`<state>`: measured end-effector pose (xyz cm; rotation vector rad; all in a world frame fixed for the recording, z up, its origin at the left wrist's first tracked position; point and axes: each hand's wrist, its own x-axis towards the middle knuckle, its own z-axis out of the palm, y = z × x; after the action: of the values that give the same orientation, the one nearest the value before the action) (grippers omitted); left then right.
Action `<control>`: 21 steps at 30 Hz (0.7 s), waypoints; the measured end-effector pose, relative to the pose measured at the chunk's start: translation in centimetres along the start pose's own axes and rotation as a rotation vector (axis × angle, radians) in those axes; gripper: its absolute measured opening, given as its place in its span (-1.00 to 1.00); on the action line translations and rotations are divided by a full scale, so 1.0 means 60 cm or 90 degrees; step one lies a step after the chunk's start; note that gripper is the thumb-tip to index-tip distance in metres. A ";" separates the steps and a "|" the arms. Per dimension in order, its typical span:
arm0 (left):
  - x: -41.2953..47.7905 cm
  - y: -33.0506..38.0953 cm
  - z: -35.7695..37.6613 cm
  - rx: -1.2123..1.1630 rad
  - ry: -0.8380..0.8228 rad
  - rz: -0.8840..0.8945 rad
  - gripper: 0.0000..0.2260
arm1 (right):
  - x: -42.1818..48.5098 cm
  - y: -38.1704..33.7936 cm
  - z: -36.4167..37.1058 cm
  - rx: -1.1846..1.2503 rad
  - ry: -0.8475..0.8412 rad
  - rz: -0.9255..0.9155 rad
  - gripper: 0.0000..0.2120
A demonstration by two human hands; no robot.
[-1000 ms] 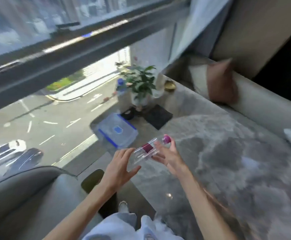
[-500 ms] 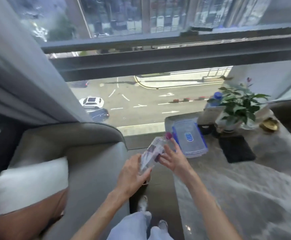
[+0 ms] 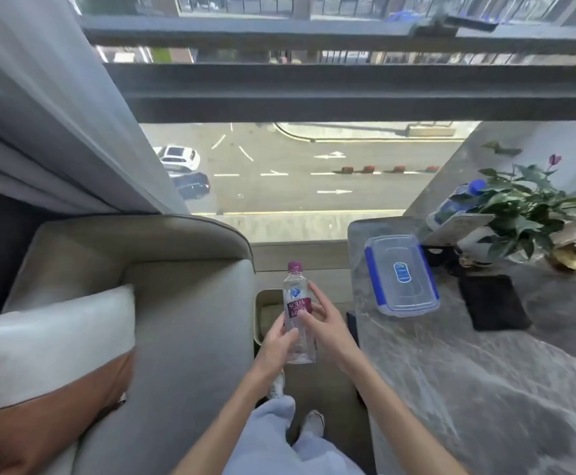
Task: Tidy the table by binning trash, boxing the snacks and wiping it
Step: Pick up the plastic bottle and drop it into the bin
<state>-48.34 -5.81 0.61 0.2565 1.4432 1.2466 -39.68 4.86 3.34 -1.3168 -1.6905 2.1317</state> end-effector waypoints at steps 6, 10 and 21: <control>0.108 -0.062 -0.043 0.050 0.036 -0.083 -0.39 | 0.130 0.058 0.034 0.018 0.062 0.105 -0.37; 0.230 -0.158 -0.091 0.046 0.078 -0.127 -0.48 | 0.257 0.163 0.055 0.006 0.049 0.190 -0.38; 0.523 -0.436 -0.215 0.107 0.105 -0.207 -0.59 | 0.566 0.527 0.073 -0.045 0.050 0.352 -0.61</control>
<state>-56.65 -0.09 -41.07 0.0277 1.6593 0.8990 -50.78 9.29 -41.71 -2.0543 -1.5086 2.2498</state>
